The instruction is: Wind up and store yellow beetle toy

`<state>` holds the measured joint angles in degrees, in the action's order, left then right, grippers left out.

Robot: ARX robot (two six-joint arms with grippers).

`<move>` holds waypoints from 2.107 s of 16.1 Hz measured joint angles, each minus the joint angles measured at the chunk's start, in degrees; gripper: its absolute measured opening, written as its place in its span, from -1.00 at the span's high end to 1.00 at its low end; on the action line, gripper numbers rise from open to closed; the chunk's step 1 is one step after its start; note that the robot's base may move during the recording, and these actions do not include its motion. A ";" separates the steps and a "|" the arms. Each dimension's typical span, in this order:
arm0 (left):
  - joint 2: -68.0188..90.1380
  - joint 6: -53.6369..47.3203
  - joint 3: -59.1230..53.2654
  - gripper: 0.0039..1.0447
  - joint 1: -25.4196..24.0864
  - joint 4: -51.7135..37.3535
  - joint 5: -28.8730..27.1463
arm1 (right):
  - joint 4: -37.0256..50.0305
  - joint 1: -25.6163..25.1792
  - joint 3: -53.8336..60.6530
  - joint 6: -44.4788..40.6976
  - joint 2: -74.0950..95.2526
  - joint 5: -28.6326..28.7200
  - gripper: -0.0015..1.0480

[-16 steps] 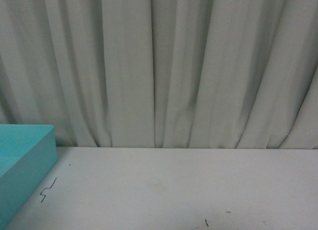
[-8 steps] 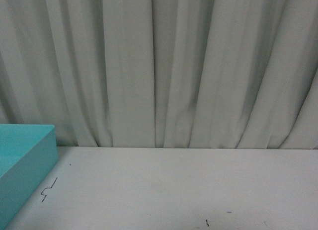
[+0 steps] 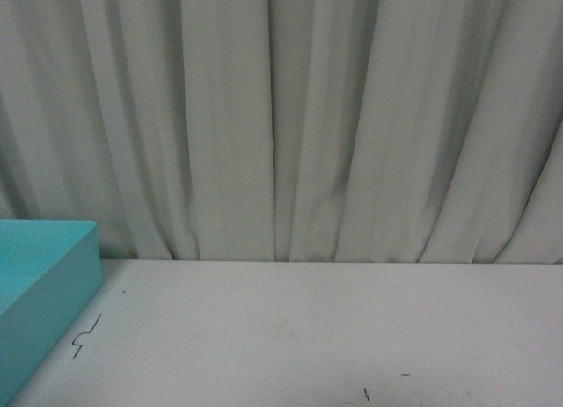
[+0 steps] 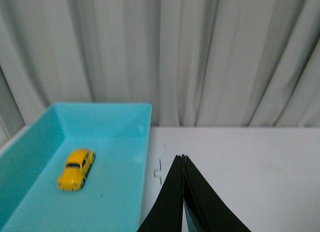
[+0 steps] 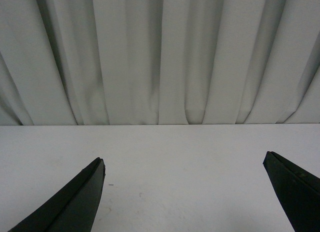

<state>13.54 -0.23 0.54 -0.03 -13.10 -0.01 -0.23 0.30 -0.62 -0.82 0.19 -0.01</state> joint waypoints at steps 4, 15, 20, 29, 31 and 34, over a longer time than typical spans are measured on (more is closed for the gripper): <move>-3.06 0.00 0.00 0.97 0.00 2.62 -0.02 | 0.02 0.00 0.00 0.00 0.00 0.00 -0.87; -13.22 0.07 0.02 0.93 0.00 13.29 0.00 | 0.00 0.00 0.00 0.02 -0.02 0.00 -0.87; -13.22 0.07 0.02 -0.18 0.00 13.29 -0.02 | 0.02 0.00 0.00 0.00 -0.02 0.00 -0.87; -13.22 0.04 0.02 -0.88 0.00 13.31 -0.02 | 0.02 0.00 0.00 0.00 -0.02 0.00 -0.87; -13.22 0.04 0.02 -0.88 0.00 13.31 -0.02 | 0.02 0.00 0.00 0.02 -0.02 0.00 -0.87; -13.20 0.04 0.02 -0.88 0.00 13.31 -0.02 | 0.02 0.00 0.00 0.00 -0.02 0.00 -0.87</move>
<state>0.34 -0.19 0.56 -0.03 0.21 -0.03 -0.21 0.30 -0.62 -0.82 0.16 -0.01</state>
